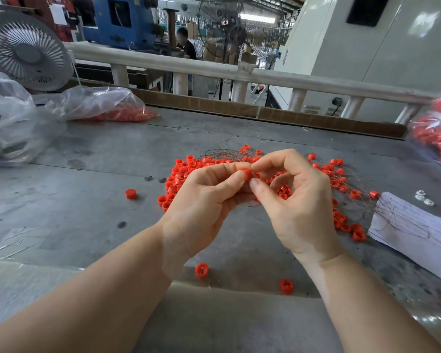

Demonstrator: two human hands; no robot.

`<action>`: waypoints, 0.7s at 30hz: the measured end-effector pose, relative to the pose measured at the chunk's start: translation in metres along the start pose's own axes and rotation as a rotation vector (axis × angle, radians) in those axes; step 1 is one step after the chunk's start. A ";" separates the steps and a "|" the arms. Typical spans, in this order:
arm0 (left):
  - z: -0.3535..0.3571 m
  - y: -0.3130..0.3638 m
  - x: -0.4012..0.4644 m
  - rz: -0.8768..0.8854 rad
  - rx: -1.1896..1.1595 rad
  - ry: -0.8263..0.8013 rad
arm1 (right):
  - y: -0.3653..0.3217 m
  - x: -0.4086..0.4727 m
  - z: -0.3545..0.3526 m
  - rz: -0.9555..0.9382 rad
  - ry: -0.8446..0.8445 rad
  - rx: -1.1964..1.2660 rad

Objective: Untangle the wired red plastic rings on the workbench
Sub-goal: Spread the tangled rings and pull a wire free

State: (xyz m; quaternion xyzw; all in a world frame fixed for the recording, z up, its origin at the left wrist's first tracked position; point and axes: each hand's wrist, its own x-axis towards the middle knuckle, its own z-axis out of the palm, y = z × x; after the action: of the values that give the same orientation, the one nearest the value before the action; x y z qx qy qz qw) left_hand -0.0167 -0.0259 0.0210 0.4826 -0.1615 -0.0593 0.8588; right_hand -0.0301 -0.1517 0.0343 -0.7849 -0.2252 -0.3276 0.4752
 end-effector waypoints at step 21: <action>0.003 0.007 -0.007 0.309 0.441 0.117 | 0.006 0.006 -0.004 0.377 -0.103 0.500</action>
State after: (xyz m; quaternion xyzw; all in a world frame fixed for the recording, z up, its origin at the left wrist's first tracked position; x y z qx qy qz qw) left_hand -0.0248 -0.0227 0.0272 0.6302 -0.1924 0.1369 0.7397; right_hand -0.0226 -0.1576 0.0363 -0.6873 -0.1732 -0.1281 0.6937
